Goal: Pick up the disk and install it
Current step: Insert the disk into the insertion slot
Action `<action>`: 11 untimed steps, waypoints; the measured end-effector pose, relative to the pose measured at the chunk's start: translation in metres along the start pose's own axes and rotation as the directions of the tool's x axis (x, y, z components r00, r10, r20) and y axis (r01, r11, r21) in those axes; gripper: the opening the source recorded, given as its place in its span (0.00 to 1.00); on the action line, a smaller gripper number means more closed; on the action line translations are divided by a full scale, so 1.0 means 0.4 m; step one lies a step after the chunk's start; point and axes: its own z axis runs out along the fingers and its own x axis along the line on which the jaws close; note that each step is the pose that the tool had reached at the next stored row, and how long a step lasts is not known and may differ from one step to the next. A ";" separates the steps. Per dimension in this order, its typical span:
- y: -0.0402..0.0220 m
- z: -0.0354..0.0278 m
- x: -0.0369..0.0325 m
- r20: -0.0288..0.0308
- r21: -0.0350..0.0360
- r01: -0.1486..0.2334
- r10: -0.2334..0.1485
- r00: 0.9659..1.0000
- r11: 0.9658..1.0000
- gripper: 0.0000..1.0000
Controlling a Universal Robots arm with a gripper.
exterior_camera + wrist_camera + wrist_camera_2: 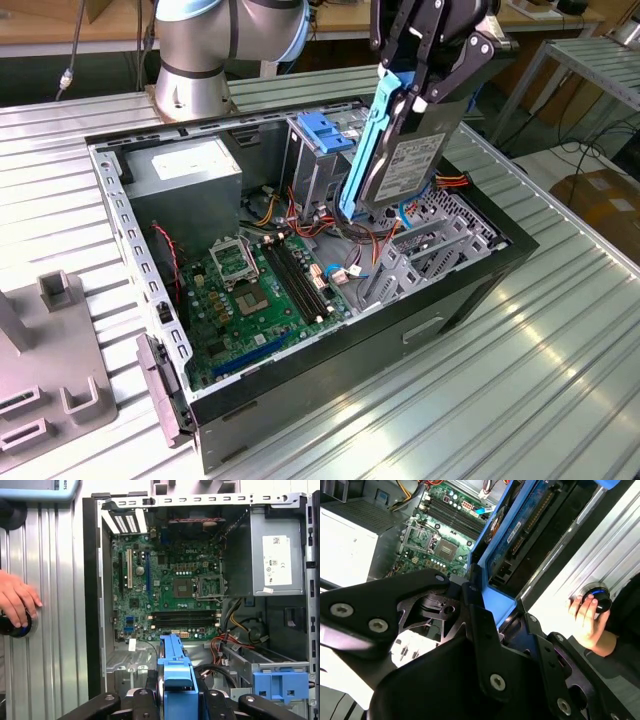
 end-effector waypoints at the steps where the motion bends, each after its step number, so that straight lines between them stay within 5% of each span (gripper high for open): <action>1: 0.000 0.000 0.002 0.000 0.000 0.000 0.000 1.000 1.000 0.37; 11: -0.003 0.000 0.014 0.000 0.000 0.000 0.000 1.000 1.000 0.37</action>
